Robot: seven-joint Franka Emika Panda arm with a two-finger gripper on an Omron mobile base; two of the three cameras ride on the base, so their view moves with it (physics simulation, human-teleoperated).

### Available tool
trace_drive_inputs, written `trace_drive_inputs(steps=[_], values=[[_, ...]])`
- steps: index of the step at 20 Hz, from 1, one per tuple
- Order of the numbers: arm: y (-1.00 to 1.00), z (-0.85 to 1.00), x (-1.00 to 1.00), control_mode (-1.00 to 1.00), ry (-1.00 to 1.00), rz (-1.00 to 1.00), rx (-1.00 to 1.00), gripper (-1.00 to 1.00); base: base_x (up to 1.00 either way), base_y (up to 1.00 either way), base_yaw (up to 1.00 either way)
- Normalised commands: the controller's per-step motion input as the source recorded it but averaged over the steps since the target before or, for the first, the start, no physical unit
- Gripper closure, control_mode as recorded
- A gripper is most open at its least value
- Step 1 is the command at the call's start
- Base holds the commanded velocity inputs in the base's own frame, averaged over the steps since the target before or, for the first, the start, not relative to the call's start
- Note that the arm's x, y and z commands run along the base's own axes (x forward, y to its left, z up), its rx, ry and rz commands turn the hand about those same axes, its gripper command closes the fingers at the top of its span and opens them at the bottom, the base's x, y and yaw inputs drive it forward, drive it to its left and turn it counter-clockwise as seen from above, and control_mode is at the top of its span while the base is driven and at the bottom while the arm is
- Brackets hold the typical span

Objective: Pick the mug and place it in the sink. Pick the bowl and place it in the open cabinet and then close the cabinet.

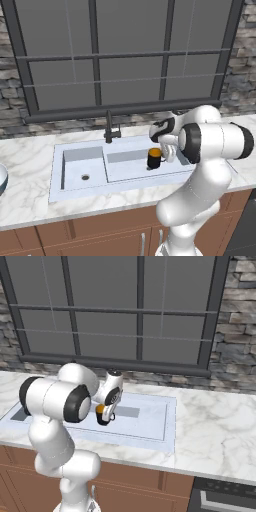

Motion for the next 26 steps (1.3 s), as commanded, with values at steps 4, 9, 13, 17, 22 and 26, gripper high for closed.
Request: trace_drive_inputs(steps=[4,9,13,17,22,26], values=[[0.0,-0.23,0.34,-1.0,0.0,0.0,0.0,1.0,0.0,0.0,0.0],[0.0,-0.32,0.29,-1.0,0.0,0.0,0.03,1.0,0.0,0.0,0.0],[0.0,-0.3,0.21,-1.0,0.0,0.0,0.01,1.0,0.0,0.0,0.0],[0.0,-0.34,0.2,-1.0,0.0,0.0,0.0,1.0,0.0,0.0,0.0],[0.09,-0.25,0.14,-1.0,0.0,0.0,0.0,-1.0,0.0,0.0,0.0],[0.0,0.02,-0.13,-1.0,0.0,0.01,0.0,-1.0,0.0,0.0,0.0]])
